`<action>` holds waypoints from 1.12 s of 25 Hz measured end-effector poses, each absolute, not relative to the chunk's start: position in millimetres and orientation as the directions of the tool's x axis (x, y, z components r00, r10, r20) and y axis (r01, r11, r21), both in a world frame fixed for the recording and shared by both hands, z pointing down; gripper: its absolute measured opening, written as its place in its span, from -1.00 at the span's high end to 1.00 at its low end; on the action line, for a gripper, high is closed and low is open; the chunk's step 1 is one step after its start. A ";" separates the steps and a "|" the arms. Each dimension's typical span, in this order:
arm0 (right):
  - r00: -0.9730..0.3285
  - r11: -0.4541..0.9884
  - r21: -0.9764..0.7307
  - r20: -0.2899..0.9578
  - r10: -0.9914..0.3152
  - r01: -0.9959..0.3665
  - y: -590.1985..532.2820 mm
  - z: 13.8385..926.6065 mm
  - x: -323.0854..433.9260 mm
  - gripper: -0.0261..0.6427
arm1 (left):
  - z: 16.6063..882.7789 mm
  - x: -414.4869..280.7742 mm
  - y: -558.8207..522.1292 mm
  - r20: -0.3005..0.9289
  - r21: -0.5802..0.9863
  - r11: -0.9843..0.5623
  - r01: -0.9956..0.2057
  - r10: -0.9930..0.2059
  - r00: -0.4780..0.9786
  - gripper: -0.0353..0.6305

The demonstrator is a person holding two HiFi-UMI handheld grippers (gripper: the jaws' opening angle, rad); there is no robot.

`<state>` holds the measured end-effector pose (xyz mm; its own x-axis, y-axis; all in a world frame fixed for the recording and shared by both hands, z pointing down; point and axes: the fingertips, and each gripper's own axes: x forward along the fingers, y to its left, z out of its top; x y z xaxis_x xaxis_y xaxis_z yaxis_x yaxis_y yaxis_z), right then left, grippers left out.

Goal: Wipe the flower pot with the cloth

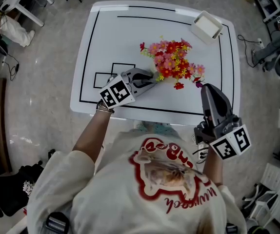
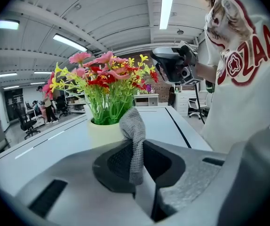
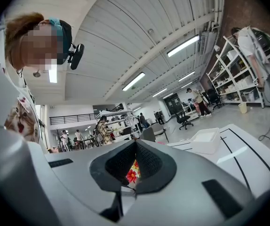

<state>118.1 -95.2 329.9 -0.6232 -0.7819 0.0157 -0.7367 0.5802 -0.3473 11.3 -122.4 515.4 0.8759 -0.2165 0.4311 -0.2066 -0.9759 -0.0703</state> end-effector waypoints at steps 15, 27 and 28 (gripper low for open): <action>-0.618 0.573 -0.352 0.021 -0.786 -0.740 -91.1 332.3 116.0 0.92 | 512.7 31.4 -115.1 0.401 -0.037 -0.984 -0.175 -0.176 0.899 0.76; -0.605 0.559 -0.354 0.026 -0.796 -0.750 -80.4 337.3 105.7 0.92 | 492.8 40.5 -82.3 0.281 -0.043 -0.993 -0.113 -0.121 0.952 0.76; -0.607 0.561 -0.354 0.025 -0.794 -0.748 -79.6 337.7 102.8 0.93 | 488.8 38.7 -78.1 0.261 -0.047 -0.992 -0.115 -0.123 0.957 0.76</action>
<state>102.8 -79.6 337.7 -0.6072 -0.7942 0.0252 -0.7484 0.5609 -0.3540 38.7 -78.1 488.8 0.9575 -0.1234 0.2609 -0.1152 -0.9923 -0.0466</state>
